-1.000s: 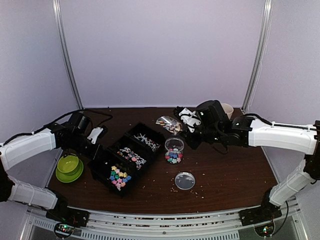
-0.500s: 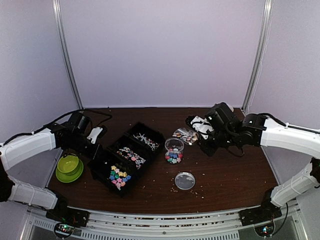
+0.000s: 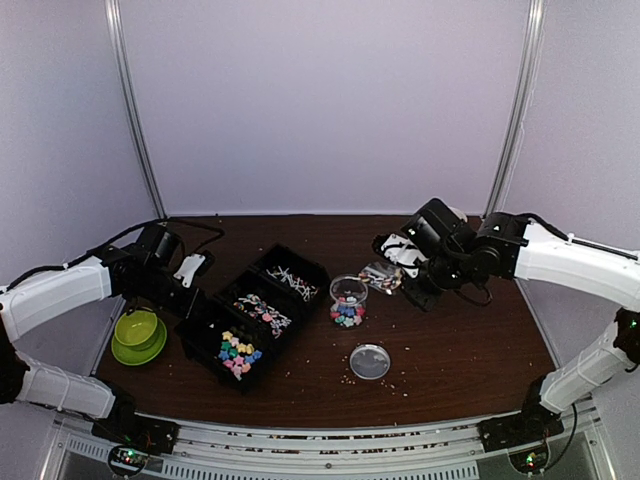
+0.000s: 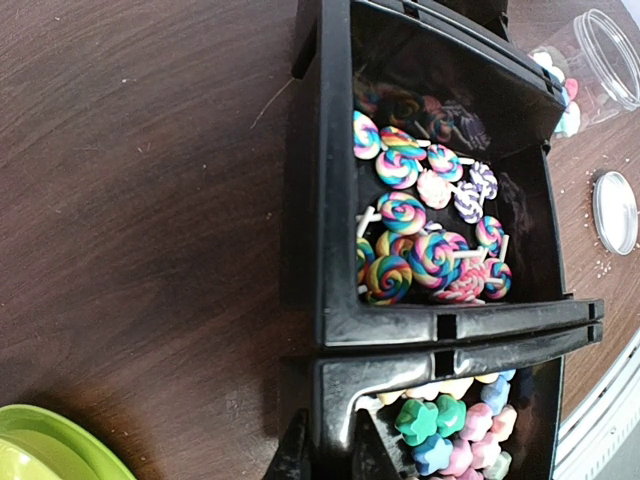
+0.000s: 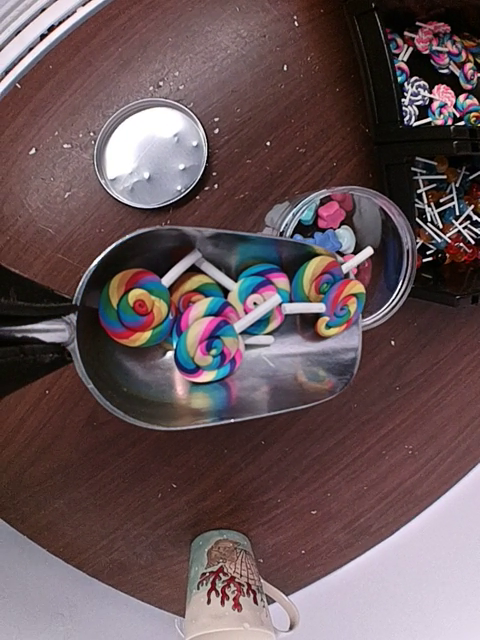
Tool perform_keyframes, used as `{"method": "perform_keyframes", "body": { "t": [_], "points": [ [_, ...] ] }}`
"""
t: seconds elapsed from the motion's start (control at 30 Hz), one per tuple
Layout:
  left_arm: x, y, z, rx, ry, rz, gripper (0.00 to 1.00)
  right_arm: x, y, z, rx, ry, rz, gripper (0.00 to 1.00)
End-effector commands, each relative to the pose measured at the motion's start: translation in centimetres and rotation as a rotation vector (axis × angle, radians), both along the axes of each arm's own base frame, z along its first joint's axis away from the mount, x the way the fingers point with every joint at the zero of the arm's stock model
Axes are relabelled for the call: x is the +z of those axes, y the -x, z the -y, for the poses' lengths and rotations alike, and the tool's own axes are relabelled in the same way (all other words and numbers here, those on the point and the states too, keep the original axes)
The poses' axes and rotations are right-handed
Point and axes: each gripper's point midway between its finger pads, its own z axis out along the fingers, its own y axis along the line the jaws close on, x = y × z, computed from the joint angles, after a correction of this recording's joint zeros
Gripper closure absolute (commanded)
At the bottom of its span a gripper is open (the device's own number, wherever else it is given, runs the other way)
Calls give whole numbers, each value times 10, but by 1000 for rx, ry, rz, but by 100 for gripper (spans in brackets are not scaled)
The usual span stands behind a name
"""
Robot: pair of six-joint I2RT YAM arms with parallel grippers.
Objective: Pack the candies
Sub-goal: Place the fake candies in the packing box.
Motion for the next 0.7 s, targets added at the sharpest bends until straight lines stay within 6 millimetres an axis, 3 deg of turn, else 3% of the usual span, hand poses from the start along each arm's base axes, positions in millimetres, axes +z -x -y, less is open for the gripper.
{"method": "perform_keyframes", "body": {
  "t": [0.0, 0.67],
  "points": [
    [30, -16, 9, 9, 87, 101, 100, 12, -8, 5, -27, 37, 20, 100],
    [29, -17, 10, 10, 90, 98, 100, 5, -8, -9, 14, 177, -33, 100]
  ]
}}
